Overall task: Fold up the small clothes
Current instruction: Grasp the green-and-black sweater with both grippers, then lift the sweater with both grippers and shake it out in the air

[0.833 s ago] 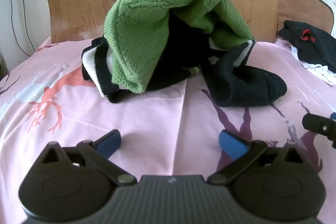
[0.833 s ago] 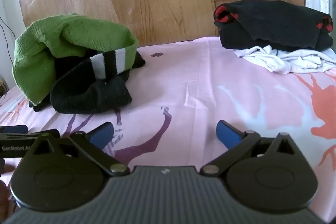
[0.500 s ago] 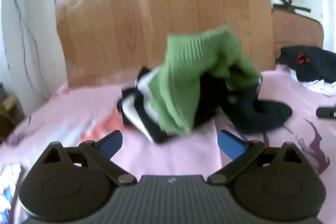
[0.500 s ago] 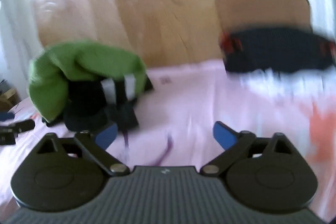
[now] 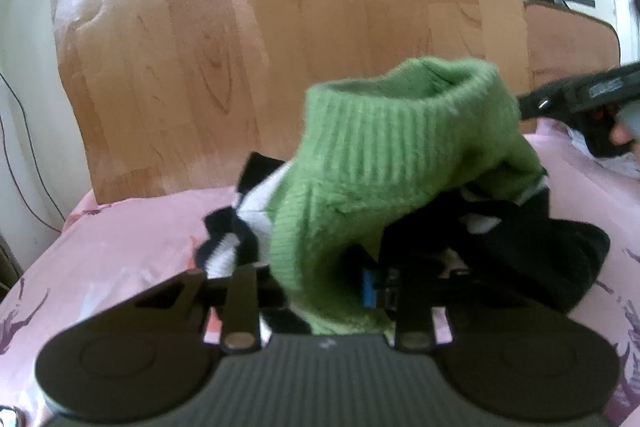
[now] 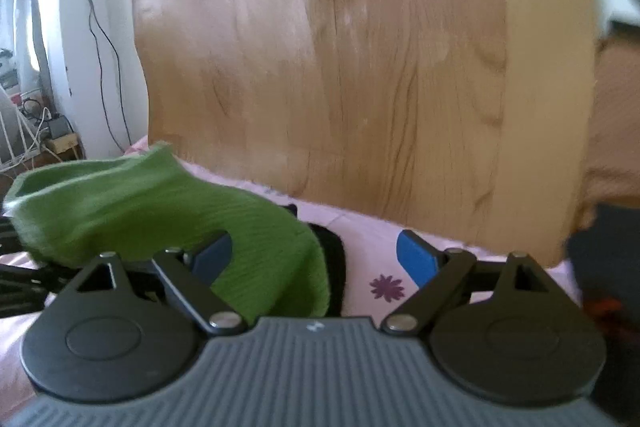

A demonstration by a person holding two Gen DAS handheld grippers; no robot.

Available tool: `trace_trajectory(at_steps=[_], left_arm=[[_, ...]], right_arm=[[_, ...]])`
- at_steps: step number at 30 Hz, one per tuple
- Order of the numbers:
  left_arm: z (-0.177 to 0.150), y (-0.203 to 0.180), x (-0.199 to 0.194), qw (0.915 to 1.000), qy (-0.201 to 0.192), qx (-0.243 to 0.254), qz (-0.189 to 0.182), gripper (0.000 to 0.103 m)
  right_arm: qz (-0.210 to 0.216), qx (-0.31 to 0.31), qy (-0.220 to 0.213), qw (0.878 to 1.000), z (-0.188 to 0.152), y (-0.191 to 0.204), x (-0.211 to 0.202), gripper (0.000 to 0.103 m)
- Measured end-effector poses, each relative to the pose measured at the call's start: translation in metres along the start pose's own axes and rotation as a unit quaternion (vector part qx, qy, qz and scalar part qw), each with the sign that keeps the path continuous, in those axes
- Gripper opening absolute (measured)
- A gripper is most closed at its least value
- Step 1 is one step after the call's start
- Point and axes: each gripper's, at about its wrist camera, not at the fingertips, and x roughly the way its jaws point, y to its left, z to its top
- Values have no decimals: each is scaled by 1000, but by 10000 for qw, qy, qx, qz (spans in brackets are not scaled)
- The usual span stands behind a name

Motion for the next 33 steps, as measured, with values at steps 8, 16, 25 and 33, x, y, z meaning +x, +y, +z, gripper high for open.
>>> trace_trajectory(at_steps=[8,16,25,33], left_arm=[[24,27,-27,9968,-509,-143,608,12],[92,45,-146,9703,-2248,-453,772,11],[160,38,-279,9263,-3683,-325,718,11],[192,23,-269,9399,-3385,272,364,12]], right_arm=[[638,1093,-301,9915,-2,15,-11,15],[-264,272,-1992,9792,71,89,-178,14],[-1004,-584,-3287,9373,136,133,-335,14],[-1445,-407,-2900,9452,136,118,-333,14]])
